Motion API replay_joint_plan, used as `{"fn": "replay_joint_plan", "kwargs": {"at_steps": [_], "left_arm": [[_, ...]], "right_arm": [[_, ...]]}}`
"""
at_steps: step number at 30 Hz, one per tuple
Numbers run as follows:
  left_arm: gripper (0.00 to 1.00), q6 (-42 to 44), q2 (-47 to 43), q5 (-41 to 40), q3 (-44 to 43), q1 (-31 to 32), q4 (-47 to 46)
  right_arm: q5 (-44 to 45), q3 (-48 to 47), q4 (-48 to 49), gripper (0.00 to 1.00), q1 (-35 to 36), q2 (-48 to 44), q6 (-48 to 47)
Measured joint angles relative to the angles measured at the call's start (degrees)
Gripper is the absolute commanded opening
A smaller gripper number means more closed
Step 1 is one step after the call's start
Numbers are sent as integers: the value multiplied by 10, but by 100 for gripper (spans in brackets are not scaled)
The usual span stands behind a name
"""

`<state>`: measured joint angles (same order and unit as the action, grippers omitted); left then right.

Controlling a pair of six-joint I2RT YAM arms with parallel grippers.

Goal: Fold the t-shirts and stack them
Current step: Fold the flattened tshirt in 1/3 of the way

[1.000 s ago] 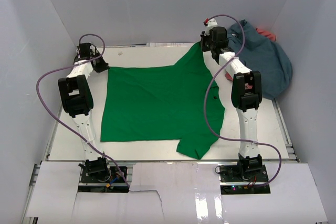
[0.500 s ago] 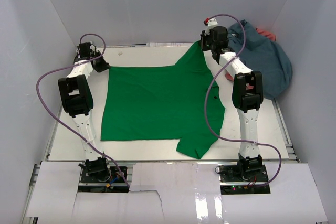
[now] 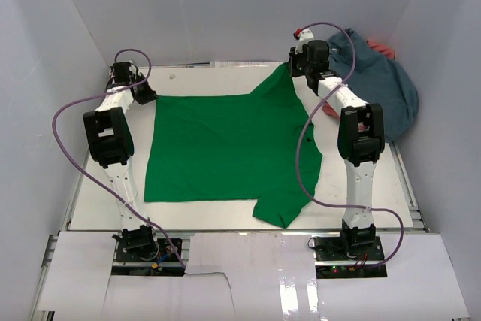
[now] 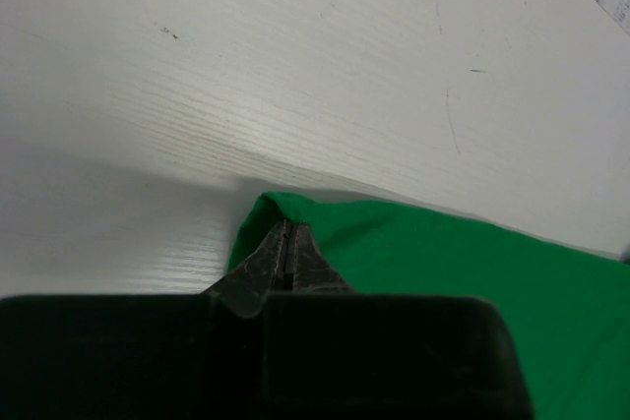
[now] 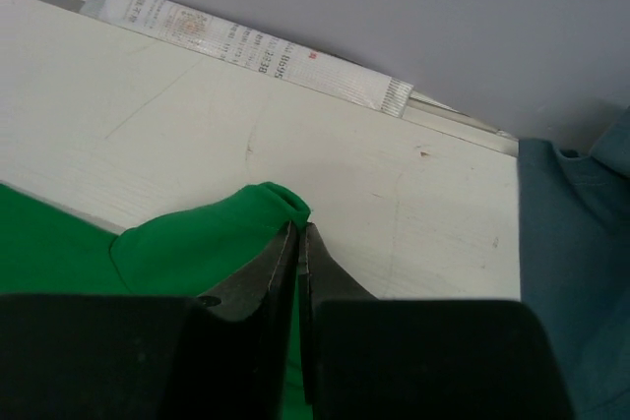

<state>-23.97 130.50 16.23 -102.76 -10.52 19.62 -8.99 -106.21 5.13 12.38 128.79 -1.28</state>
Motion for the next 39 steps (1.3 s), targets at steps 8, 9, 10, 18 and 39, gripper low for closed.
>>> {"fn": "replay_joint_plan", "kwargs": {"at_steps": [8, 9, 10, 18, 39], "left_arm": [[0, 4, -2, 0, 12, 0, -4], [0, 5, -2, 0, 14, 0, -3], [0, 6, -4, -1, 19, 0, -3], [0, 8, -21, -2, 37, 1, -2], [0, 4, -113, -9, 121, 1, -7]], "right_arm": [[-5, 42, 12, 8, 0, -45, 0], [-5, 50, 15, 8, 0, -52, 0], [-5, 62, 17, 8, 0, -60, 0], [-2, 122, 32, 8, 1, -103, 0], [14, 257, 58, 8, 6, -222, 0]]}}
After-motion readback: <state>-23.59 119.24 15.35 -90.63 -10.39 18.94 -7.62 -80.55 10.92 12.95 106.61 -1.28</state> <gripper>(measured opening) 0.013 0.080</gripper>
